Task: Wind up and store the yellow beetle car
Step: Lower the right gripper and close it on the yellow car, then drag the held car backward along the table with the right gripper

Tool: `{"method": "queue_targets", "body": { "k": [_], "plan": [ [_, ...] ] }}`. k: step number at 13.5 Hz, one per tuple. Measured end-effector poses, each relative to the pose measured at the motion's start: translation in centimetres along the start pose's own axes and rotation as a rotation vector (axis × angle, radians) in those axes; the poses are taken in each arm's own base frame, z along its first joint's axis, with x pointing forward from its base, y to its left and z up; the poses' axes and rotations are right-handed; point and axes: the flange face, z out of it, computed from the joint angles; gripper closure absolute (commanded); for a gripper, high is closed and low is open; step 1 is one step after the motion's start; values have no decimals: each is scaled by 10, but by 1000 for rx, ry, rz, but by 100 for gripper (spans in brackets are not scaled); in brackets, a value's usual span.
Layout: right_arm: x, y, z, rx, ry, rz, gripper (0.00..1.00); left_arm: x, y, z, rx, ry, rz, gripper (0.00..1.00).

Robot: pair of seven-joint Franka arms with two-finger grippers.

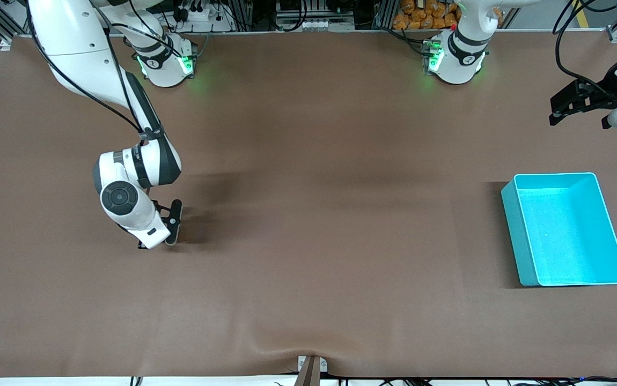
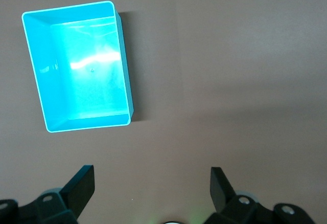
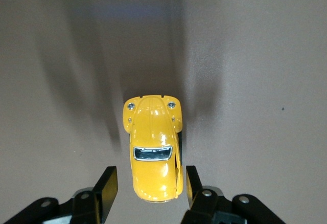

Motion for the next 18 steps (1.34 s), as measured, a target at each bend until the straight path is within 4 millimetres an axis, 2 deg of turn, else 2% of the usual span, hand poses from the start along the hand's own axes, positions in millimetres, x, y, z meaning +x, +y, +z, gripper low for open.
{"method": "queue_targets", "body": {
  "k": [1, 2, 3, 4, 6, 13, 18],
  "plan": [
    [1, 0, 2, -2, 1, -1, 45, 0, 0, 0, 0, 0, -1, 0],
    [2, 1, 4, -6, 2, -2, 54, 0, -1, 0, 0, 0, -1, 0],
    [3, 1, 7, -8, 2, -4, 74, 0, -1, 0, 0, 0, -2, 0],
    [3, 1, 10, -7, 2, -5, 87, 0, -1, 0, 0, 0, -2, 0],
    [4, 2, 9, -10, 2, -6, 99, 0, -1, 0, 0, 0, -2, 0],
    [-1, 4, 11, -6, 0, 1, 100, 0, -2, 0, 0, 0, -3, 0],
    [-30, 8, 19, 11, -2, 11, 100, 0, -2, 0, 0, 0, -5, 0]
  ]
}}
